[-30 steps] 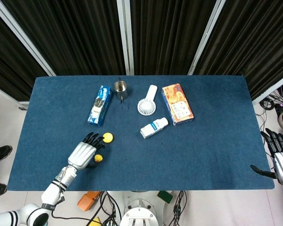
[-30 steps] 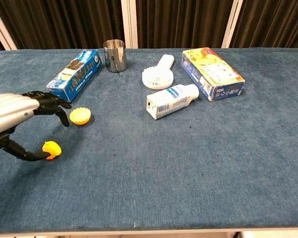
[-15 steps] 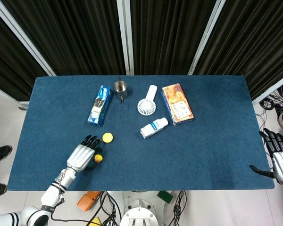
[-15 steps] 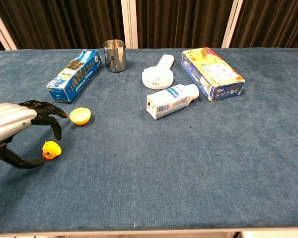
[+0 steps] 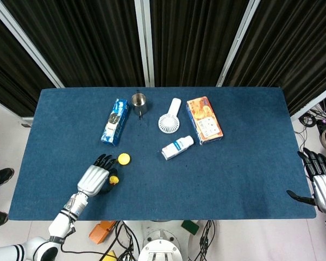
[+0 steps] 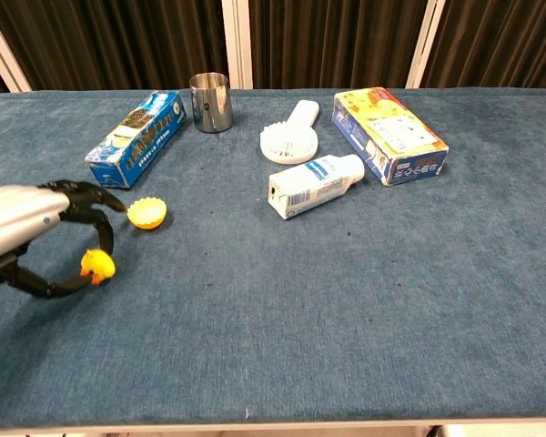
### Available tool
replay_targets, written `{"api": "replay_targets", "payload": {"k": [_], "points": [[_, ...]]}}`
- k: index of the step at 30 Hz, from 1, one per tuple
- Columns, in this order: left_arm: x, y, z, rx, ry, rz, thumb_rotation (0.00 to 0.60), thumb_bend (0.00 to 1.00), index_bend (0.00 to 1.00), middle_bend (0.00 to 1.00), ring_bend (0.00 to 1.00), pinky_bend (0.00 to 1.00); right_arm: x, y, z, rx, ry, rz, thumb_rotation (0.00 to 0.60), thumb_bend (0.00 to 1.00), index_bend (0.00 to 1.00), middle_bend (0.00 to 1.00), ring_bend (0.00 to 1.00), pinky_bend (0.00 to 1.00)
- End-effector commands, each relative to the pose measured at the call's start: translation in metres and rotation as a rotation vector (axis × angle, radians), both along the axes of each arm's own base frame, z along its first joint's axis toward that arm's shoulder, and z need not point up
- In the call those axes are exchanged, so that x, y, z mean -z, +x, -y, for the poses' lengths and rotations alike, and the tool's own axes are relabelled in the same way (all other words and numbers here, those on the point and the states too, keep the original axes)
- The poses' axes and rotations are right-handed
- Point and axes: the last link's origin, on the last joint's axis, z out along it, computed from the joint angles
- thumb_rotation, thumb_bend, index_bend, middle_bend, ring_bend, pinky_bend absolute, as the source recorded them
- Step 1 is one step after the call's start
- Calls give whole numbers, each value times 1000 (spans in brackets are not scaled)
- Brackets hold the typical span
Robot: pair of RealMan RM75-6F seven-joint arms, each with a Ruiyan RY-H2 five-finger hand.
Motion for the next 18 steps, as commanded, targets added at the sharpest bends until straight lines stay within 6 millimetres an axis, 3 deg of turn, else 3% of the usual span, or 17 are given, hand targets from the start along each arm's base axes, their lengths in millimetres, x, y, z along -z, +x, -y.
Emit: {"api": "replay_targets", "payload": {"k": [1,6,12,18], "points": [[-6,4,-7,3,26,20,600,426,491,133,52,0,0,0,0,-1,-1,-1,600,141,0,12,0,47],[-13,22,-32,13,75,77,600,421,491,133,52,0,0,2,2,-7,3,-2,600,141,0,12,0,47],[-5,42,-54,52,80,72,600,413,491,133,47,0,0,1,1,-1,1,-3,600,141,0,12,0,47],[6,45,-64,55,75,25,600,394,491,93,0,0,-1,-3,-2,13,-4,0,600,141,0,12,0,47]]}}
